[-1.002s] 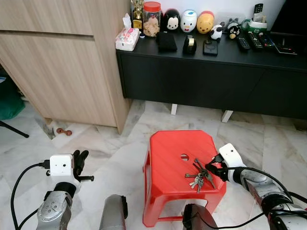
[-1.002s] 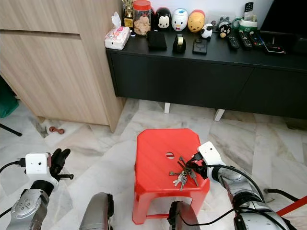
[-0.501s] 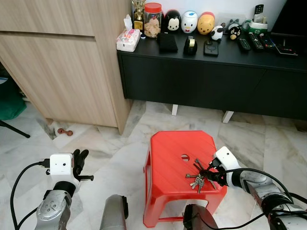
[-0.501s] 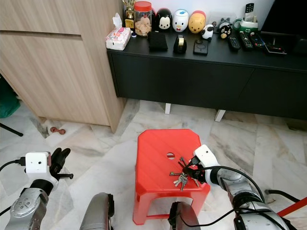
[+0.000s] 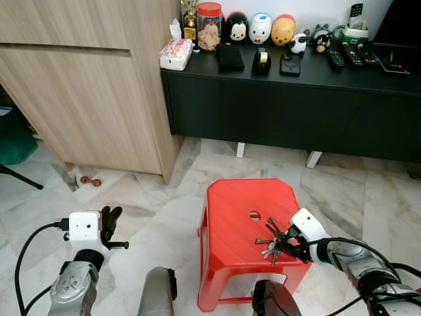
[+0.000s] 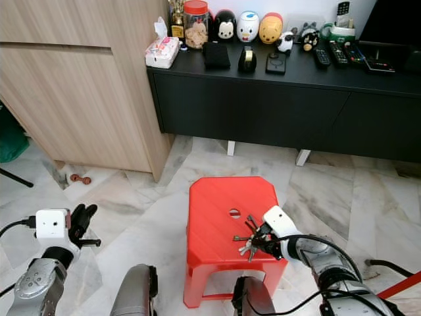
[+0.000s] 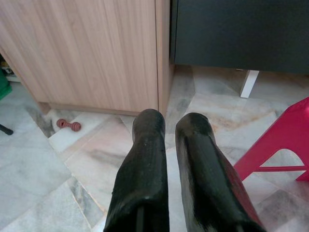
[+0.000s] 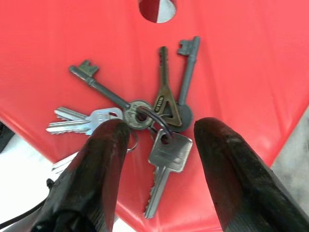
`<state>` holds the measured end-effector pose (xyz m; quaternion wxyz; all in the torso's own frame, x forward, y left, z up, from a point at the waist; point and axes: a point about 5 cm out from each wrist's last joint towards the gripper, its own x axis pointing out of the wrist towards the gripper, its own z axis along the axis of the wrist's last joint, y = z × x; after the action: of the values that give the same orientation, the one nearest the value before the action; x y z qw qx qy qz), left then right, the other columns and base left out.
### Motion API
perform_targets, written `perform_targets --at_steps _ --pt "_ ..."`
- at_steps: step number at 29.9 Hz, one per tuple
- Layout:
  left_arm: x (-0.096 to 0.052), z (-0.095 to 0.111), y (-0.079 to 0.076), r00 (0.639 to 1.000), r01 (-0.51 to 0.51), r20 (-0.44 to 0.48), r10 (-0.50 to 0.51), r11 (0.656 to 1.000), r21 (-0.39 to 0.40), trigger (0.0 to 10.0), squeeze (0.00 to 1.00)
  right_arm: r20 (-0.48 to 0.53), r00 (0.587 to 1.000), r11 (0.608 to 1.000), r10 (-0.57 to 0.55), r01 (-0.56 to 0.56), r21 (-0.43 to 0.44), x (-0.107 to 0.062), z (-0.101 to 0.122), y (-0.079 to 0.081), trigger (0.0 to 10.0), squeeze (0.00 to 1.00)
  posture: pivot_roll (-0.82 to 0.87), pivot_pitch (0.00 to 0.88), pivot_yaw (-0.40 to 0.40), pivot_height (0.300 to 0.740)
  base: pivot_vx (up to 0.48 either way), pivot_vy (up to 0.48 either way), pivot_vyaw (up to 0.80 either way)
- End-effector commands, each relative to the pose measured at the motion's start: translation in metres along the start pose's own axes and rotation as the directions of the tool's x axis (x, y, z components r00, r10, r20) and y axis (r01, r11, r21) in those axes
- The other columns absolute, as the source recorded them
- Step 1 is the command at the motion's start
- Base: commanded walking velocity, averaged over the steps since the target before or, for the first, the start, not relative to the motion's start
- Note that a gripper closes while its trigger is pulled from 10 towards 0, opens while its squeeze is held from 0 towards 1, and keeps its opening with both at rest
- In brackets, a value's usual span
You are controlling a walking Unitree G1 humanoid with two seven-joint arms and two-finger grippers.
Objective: Hang keys on a hook
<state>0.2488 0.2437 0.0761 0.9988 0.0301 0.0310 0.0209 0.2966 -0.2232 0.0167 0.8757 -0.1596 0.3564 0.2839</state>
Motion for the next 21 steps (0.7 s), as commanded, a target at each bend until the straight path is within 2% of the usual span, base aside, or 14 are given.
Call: perform_targets --at_steps 1,2,3,21 --pt "0.0009 0.0041 -0.0001 1.000 0.006 0.007 -0.006 1.000 0.008 10.0 0.00 -0.013 1.000 1.000 -0.009 0.009 0.021 -0.0006 -0.0056 0.0003 2.1 0.00 0.26 0.105 -0.024 0.598 0.000 0.000 0.00" --pt "0.0009 0.0041 -0.0001 1.000 0.006 0.007 -0.006 1.000 0.008 10.0 0.00 -0.013 1.000 1.000 -0.009 0.009 0.021 -0.0006 -0.0056 0.0003 2.1 0.00 0.26 0.105 -0.024 0.598 0.000 0.000 0.00" --pt "0.0009 0.0039 -0.0004 1.000 0.006 0.007 -0.006 1.000 0.007 10.0 0.00 -0.011 1.000 1.000 -0.011 0.011 0.024 -0.0009 -0.0047 -0.0006 0.0 0.00 0.26 0.106 -0.024 0.598 0.000 0.000 0.00" --pt "-0.0010 0.0026 -0.0006 1.000 0.004 0.003 -0.004 1.000 0.005 10.0 0.00 -0.019 1.000 1.000 0.021 -0.020 0.020 0.0041 -0.0075 0.0086 0.0 0.00 0.26 0.115 -0.024 0.598 0.000 0.000 0.00"
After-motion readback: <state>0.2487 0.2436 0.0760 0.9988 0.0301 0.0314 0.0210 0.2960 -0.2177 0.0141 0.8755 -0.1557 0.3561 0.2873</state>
